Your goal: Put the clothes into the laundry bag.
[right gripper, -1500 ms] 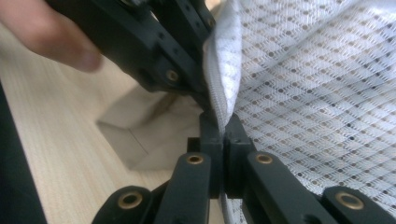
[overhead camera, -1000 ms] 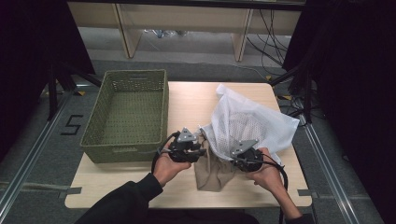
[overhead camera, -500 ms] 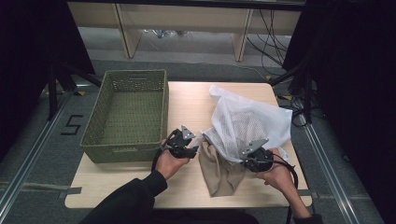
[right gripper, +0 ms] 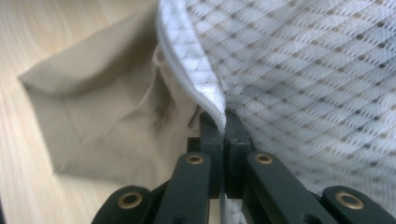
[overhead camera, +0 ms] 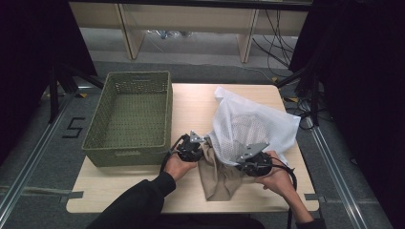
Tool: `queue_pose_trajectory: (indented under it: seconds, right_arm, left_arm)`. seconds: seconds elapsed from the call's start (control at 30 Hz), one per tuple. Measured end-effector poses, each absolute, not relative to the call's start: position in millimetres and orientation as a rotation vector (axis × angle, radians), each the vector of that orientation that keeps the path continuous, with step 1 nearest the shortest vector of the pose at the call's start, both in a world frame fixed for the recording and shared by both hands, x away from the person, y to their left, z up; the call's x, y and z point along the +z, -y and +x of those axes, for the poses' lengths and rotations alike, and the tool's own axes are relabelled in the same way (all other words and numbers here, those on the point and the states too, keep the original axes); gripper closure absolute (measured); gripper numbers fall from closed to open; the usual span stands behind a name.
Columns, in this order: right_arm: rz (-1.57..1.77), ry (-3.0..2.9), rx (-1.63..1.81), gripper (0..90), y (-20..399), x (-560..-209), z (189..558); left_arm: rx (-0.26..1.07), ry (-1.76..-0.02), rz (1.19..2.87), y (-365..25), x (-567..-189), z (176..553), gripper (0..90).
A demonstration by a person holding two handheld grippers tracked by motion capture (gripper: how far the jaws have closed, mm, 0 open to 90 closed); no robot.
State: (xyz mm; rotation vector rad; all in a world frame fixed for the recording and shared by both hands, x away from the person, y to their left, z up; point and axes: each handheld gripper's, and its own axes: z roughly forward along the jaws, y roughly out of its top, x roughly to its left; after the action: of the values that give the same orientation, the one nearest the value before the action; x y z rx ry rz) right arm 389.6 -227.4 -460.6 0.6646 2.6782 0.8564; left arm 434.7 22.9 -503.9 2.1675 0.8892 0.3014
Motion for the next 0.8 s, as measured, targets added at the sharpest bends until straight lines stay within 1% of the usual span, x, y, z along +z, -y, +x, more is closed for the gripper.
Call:
queue_pose_trajectory:
  seconds: [0.13, 0.4, 0.47, 0.5, 0.6, 0.67, 0.8]
  right_arm:
    - [0.69, -2.602, 0.862, 90.0, 212.8, -464.8, 394.7]
    - [0.644, -2.588, 0.884, 90.0, 197.1, -466.3, 400.5]
    - [0.659, -2.583, 0.877, 90.0, 192.2, -468.5, 403.4]
    - [0.698, -2.576, 0.865, 90.0, 189.7, -469.4, 404.0]
    - [0.718, -2.567, 0.866, 90.0, 183.7, -471.7, 409.6]
    - [0.672, -2.565, 0.866, 90.0, 182.6, -472.2, 412.7]
    - [0.713, -2.546, 0.853, 90.0, 178.5, -472.7, 415.0]
  left_arm:
    - [0.276, -0.87, 2.181, -27.6, -504.0, 423.2, 88.6]
    - [0.273, -0.828, 2.215, -29.9, -503.3, 418.0, 88.6]
    - [0.268, -0.823, 2.215, -29.5, -503.3, 416.0, 88.5]
    - [0.28, -0.79, 2.247, -31.8, -502.0, 415.9, 88.6]
    - [0.27, -0.807, 2.228, -35.5, -502.6, 413.8, 88.6]
    - [0.261, -0.819, 2.217, -38.8, -502.5, 412.7, 88.5]
    - [0.258, -0.78, 2.235, -41.8, -501.1, 408.9, 88.6]
